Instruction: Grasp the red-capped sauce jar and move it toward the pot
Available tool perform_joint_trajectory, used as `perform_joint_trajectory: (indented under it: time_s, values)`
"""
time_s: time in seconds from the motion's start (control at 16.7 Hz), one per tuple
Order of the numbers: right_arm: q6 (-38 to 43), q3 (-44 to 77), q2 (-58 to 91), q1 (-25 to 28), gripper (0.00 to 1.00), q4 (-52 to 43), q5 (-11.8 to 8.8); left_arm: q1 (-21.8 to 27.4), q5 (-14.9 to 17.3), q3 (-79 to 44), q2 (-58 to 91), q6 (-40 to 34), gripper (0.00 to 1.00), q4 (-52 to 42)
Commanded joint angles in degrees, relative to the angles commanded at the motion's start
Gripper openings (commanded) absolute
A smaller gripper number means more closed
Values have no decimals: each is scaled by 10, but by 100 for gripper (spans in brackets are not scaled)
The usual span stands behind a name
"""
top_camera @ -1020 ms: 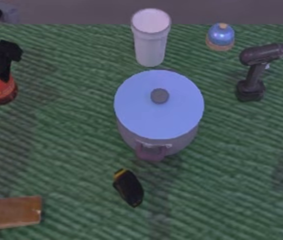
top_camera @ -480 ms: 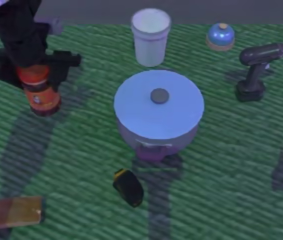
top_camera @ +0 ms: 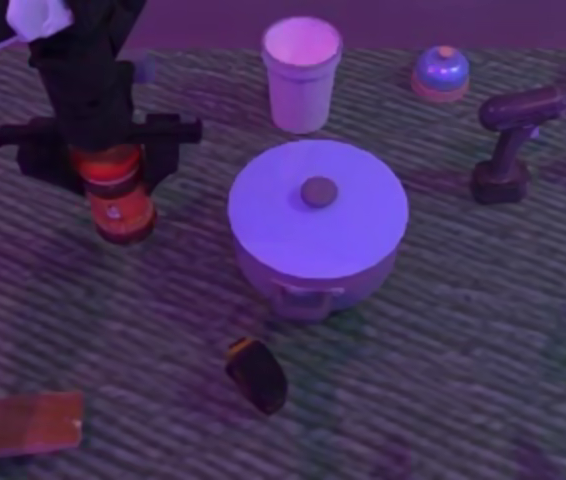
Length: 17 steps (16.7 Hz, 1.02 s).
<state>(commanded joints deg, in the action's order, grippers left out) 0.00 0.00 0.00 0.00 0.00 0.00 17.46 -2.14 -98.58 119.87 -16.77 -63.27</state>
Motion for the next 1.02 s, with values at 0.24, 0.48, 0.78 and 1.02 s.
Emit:
perform_joint_trajectory:
  time_s: [0.24,0.48,0.78,1.02]
  values:
    - [0,0,0,0,100,0,0,-3,1,13,4,2,0,19]
    - [0,0,0,0,100,0,0,-2,1,53,26,4,0,79]
    - [0,0,0,0,100,0,0,-3,1,65,33,3,0,98]
    - [0,0,0,0,100,0,0,-3,1,65,33,3,23,98]
